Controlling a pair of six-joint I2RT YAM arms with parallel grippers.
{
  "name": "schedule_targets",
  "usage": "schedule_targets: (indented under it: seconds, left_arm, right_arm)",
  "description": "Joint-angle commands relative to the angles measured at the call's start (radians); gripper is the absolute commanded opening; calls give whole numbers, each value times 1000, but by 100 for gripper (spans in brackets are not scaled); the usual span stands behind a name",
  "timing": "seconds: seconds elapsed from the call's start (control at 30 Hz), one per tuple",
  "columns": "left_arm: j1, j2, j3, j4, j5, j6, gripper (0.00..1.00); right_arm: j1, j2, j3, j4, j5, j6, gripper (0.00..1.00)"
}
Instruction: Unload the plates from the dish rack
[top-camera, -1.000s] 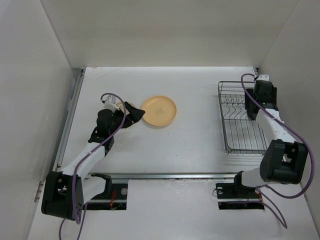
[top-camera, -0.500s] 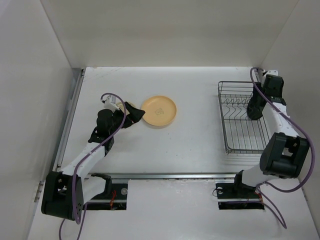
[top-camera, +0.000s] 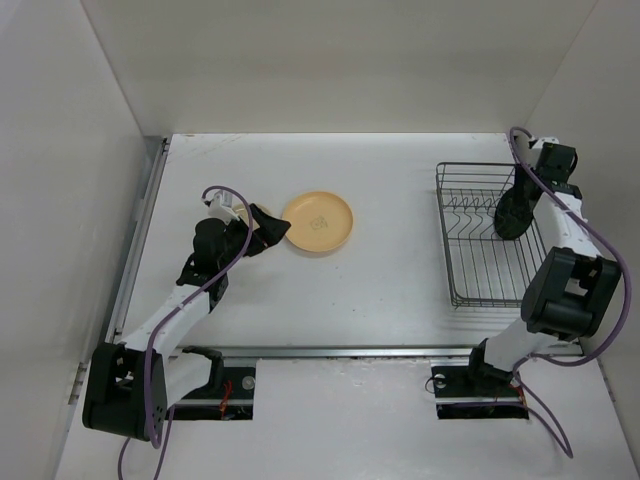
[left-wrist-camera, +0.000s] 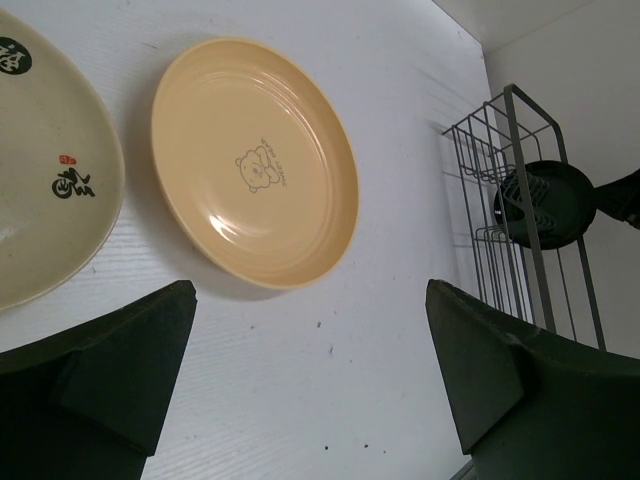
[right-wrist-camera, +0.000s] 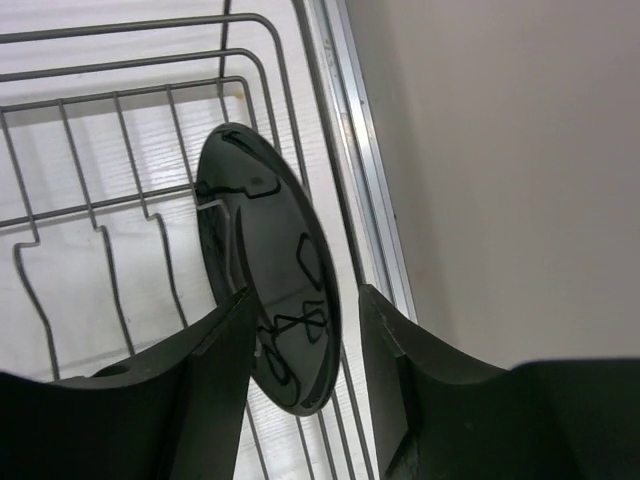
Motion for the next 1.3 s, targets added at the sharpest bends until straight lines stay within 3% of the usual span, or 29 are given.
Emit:
schedule_targets:
  seconds: [0.0, 0.23, 0.93, 1.27]
  left_arm:
    - [-4, -8, 23, 59, 16, 19, 99]
    - [-4, -17, 23, 59, 16, 19, 99]
    - [-4, -17, 23, 68, 26, 19, 99]
    - [-4, -17, 23, 68, 26, 19, 99]
  right_arm:
    - [-33, 11, 66, -19, -41, 0, 50]
    - [-52, 43, 86, -61, -50, 0, 41]
    - [-52, 29, 65, -70, -79, -28, 0]
    - [-52, -163, -61, 111, -70, -6, 0]
